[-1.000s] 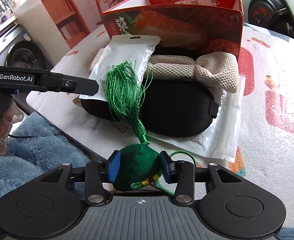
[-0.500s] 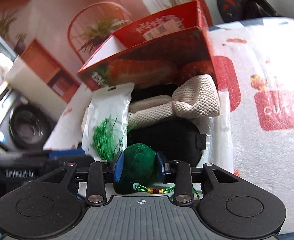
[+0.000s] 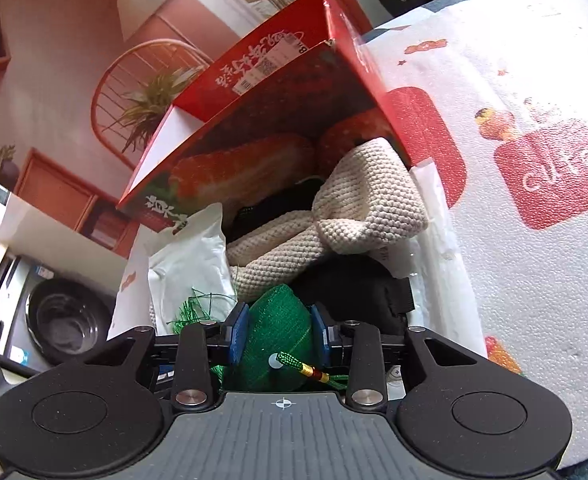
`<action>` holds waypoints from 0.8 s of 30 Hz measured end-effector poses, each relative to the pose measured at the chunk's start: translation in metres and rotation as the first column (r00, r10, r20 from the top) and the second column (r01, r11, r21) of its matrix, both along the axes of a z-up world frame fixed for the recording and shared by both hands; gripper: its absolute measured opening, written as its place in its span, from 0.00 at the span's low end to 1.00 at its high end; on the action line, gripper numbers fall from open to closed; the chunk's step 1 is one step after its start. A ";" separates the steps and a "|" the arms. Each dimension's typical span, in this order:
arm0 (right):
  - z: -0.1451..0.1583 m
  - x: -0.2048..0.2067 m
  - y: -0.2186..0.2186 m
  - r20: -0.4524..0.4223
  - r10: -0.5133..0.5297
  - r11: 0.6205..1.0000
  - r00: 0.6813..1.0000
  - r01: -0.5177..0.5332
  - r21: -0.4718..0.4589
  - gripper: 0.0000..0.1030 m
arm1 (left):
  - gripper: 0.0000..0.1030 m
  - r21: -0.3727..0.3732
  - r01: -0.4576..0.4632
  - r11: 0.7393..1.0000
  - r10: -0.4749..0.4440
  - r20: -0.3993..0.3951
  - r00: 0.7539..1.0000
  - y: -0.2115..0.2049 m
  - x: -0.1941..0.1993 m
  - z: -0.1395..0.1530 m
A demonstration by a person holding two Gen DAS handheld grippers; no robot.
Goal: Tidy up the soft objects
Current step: 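Reach the right tool to the green tasseled pouch and grasp it, then lift the green pouch with the right tool toward the red box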
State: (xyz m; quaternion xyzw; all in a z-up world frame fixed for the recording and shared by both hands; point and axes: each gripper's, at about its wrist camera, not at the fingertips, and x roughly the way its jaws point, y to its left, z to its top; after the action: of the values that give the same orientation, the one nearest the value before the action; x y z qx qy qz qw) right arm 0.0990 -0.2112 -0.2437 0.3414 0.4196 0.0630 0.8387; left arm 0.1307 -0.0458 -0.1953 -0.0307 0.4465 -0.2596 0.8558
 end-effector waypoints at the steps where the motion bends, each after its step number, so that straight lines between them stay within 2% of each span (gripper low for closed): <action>1: 0.000 0.000 0.001 0.001 -0.003 1.000 1.000 0.003 -0.005 0.30 | 0.55 -0.013 0.005 1.000 -0.005 0.007 1.000 0.001 -0.002 0.002; 4: 0.001 0.000 0.003 -0.002 -0.008 1.000 1.000 0.008 -0.013 0.30 | 0.55 0.007 0.052 0.999 -0.052 0.032 0.998 -0.010 -0.007 0.006; 8: 0.004 -0.002 0.007 0.002 -0.006 1.000 1.000 0.006 -0.022 0.30 | 0.55 0.088 0.121 0.989 -0.123 0.019 0.992 -0.031 -0.007 -0.005; 10: 0.005 -0.003 0.008 0.003 -0.001 1.000 1.000 0.002 -0.030 0.30 | 0.40 0.110 0.122 0.986 -0.122 -0.003 0.992 -0.033 -0.004 -0.013; 13: 0.006 -0.004 0.008 0.002 0.007 0.999 1.000 -0.007 -0.044 0.31 | 0.32 0.051 0.098 0.994 -0.095 -0.048 0.994 -0.024 0.002 -0.020; 20: 0.006 -0.009 0.007 0.021 0.025 0.999 0.999 -0.024 -0.032 0.31 | 0.29 0.042 -0.010 0.999 0.013 -0.061 0.998 -0.005 0.005 -0.025; 24: 0.005 -0.011 0.007 0.021 0.033 0.999 0.999 -0.032 -0.033 0.31 | 0.29 0.020 -0.028 0.999 0.029 -0.068 0.997 -0.002 0.006 -0.026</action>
State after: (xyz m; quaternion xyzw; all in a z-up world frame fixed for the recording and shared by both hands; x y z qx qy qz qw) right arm 0.0883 -0.2040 -0.2383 0.3202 0.4171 0.0735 0.8474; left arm 0.1369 -0.0478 -0.2218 -0.0379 0.4772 -0.2419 0.8440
